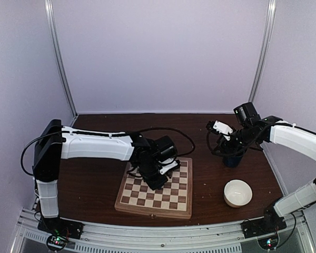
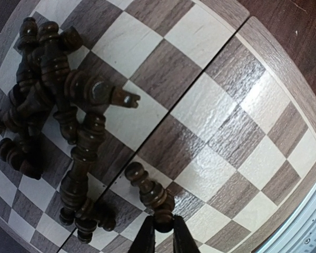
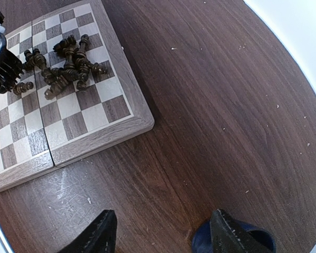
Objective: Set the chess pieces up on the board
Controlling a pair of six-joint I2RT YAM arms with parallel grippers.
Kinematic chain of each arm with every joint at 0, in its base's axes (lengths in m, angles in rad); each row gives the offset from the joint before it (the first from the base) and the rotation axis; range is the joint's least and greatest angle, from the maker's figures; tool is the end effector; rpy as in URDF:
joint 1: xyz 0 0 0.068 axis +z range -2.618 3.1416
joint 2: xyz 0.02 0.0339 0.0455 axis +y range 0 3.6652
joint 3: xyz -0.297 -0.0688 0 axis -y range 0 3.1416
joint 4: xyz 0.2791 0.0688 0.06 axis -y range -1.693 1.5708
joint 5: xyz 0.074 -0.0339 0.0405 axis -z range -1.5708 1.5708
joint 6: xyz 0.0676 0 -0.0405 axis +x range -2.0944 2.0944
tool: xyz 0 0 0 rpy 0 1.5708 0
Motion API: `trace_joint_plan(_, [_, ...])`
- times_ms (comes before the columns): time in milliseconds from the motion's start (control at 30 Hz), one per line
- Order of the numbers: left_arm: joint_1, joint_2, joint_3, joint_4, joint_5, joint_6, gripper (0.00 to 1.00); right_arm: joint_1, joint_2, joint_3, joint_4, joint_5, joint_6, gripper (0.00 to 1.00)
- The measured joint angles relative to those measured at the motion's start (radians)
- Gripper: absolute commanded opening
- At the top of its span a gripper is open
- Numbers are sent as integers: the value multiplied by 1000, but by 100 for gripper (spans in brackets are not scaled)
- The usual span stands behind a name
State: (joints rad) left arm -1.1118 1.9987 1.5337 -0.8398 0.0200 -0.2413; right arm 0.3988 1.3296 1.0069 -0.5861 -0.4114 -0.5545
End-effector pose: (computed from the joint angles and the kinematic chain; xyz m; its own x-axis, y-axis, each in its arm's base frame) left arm 0.2012 -0.4101 0.1756 -0.6298 0.7352 -0.2506 0.7705 0.6322 -0.0816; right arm 0.2810 0.1478 0.2631 -0.3113 -0.6549 -0.6887 -0.8779 0.4757 -0.0555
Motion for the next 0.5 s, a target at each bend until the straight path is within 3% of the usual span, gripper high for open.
trace_joint_plan(167, [0,1,5,0,0,-3,1,0,0,0,0,0,0,64])
trace_joint_plan(333, [0,-18,-2,-6,-20,5,0,0,0,0,1,-8,5,64])
trace_joint_plan(500, [0,-154,-80,2,-55,50,0,-6,20,8,10,-82,85,64])
